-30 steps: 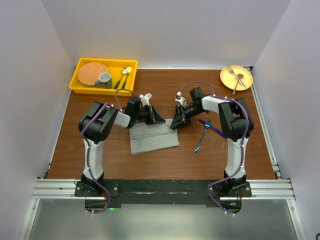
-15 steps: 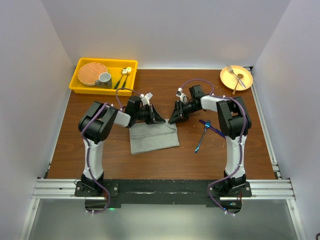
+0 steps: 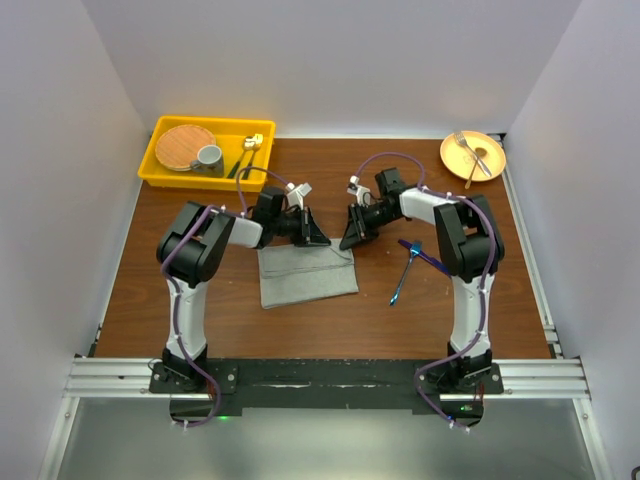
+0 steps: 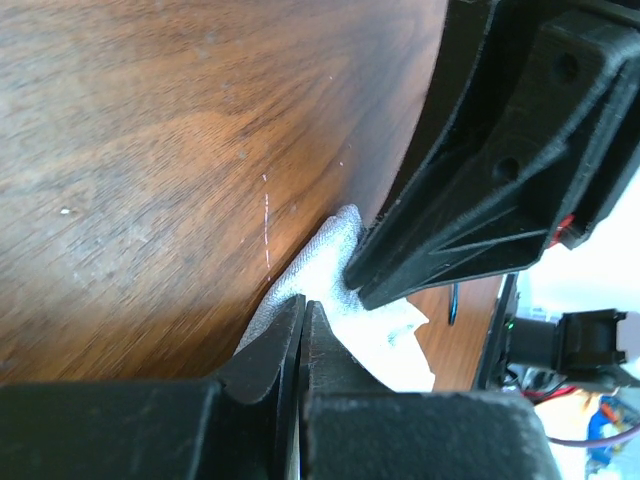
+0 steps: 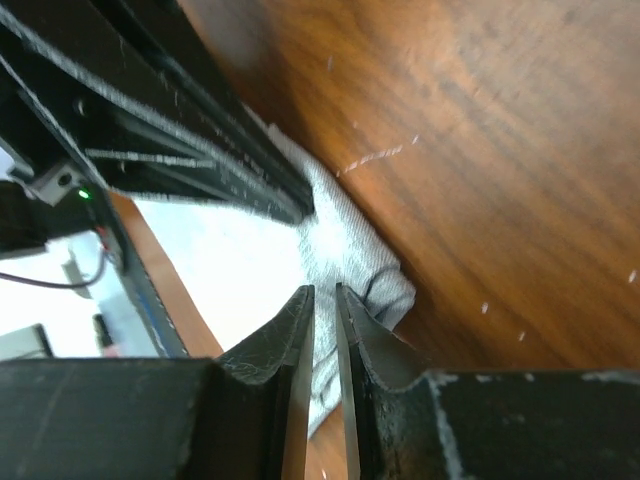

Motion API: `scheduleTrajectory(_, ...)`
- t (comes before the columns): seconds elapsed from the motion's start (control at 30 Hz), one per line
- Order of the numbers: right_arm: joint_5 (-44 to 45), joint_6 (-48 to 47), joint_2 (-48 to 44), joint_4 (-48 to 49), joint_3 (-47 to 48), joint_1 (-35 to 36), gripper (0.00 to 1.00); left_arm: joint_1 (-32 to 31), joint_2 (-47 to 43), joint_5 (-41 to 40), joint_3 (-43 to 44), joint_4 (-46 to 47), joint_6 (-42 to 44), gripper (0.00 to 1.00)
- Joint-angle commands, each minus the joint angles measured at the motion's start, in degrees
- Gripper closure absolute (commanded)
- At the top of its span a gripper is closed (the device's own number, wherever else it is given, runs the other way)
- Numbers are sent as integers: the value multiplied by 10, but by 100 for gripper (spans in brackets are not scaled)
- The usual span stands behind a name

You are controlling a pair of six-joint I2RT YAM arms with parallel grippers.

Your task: Fold the napkin into a case and place the utensils inside

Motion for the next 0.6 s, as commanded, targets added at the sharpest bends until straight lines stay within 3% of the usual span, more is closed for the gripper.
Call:
scheduleTrajectory(0.0, 38, -63, -53, -95, 17, -1, 79, 11, 9, -44, 2, -86, 89, 100)
scheduleTrajectory(0.27, -17, -11, -112, -72, 6, 27, 75, 5, 8, -53, -11, -85, 101, 100)
scheduleTrajectory(0.57, 60, -64, -49, -110, -6, 36, 75, 5, 8, -62, 1, -106, 127, 99)
